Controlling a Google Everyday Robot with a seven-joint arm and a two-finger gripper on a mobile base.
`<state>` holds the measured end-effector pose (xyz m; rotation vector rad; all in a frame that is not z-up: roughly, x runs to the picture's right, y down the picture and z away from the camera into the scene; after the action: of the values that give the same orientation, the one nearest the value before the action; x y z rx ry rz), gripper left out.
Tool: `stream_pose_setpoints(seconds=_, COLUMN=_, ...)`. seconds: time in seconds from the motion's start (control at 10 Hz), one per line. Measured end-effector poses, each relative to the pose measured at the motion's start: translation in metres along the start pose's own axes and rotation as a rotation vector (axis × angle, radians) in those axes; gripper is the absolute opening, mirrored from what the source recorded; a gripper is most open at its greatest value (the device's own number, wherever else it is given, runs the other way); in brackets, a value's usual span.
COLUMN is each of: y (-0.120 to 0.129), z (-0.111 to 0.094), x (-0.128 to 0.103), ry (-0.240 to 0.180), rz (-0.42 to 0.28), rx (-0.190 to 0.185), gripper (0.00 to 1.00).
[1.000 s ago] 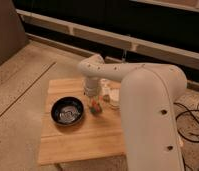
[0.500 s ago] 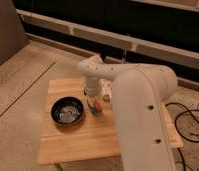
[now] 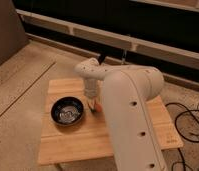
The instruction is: Place the pepper on the white sponge
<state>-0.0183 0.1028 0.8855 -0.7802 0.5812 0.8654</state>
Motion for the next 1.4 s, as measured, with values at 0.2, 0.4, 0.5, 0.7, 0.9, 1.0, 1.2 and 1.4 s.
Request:
stream_pose_setpoints(seconds=0.2, y=-0.0008, z=0.002, x=-0.0031, ry=0.014, rz=0.007, rx=0.007, gripper=0.26)
stream_pose_setpoints(seconds=0.4, y=0.0001, z=0.0026, x=-0.0058, ry=0.02, rz=0.01, rx=0.009, gripper=0.46)
stream_pose_setpoints(seconds=0.5, y=0.0003, z=0.0028, x=-0.0066, ry=0.023, rz=0.012, rx=0.008, gripper=0.58)
stream_pose_setpoints(seconds=0.7, y=0.0012, z=0.0032, x=-0.0078, ry=0.029, rz=0.011, rx=0.008, gripper=0.73)
stream_pose_setpoints(seconds=0.9, y=0.0006, z=0.0032, x=-0.0083, ry=0.034, rz=0.011, rx=0.015, gripper=0.74)
stream_pose_setpoints(seconds=1.0, y=0.0004, z=0.0036, x=-0.0084, ry=0.036, rz=0.011, rx=0.017, gripper=0.74)
stream_pose_setpoints(seconds=1.2, y=0.0008, z=0.0039, x=-0.009, ry=0.039, rz=0.013, rx=0.021, gripper=0.74)
stream_pose_setpoints(seconds=1.4, y=0.0013, z=0.003, x=-0.0116, ry=0.03, rz=0.011, rx=0.023, gripper=0.74)
